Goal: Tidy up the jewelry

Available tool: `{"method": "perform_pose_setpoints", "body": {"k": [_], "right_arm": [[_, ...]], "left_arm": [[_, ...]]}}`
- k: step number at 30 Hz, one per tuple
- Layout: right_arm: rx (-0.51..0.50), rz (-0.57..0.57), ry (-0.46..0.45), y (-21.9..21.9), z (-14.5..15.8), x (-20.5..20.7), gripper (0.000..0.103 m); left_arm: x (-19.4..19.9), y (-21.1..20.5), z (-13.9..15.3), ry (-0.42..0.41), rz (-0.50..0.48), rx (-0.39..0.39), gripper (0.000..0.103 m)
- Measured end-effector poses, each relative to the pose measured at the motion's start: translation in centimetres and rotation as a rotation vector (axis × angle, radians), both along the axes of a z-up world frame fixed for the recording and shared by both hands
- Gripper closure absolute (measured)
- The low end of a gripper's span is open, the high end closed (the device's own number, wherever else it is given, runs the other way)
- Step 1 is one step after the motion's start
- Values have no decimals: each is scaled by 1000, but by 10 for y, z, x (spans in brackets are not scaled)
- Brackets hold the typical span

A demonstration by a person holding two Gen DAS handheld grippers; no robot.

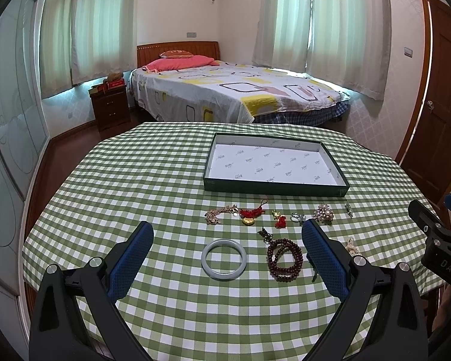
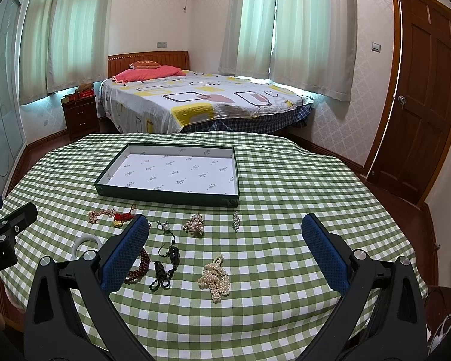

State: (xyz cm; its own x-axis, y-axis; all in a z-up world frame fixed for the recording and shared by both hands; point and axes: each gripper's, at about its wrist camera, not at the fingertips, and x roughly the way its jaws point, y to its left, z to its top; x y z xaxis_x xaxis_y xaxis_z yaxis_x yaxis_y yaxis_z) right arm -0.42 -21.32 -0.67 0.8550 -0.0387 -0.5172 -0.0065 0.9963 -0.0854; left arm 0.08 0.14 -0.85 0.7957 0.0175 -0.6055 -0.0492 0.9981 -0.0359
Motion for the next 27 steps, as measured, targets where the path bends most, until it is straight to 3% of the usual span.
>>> {"method": "perform_pose_setpoints", "body": {"k": [15, 27], "right_arm": [[5, -3, 20, -2, 0, 4, 4], [19, 8, 88, -2, -37, 24, 4]], "left_arm": [[7, -1, -12, 40, -37, -27, 7], [19, 3, -38, 77, -38, -1, 7]]}}
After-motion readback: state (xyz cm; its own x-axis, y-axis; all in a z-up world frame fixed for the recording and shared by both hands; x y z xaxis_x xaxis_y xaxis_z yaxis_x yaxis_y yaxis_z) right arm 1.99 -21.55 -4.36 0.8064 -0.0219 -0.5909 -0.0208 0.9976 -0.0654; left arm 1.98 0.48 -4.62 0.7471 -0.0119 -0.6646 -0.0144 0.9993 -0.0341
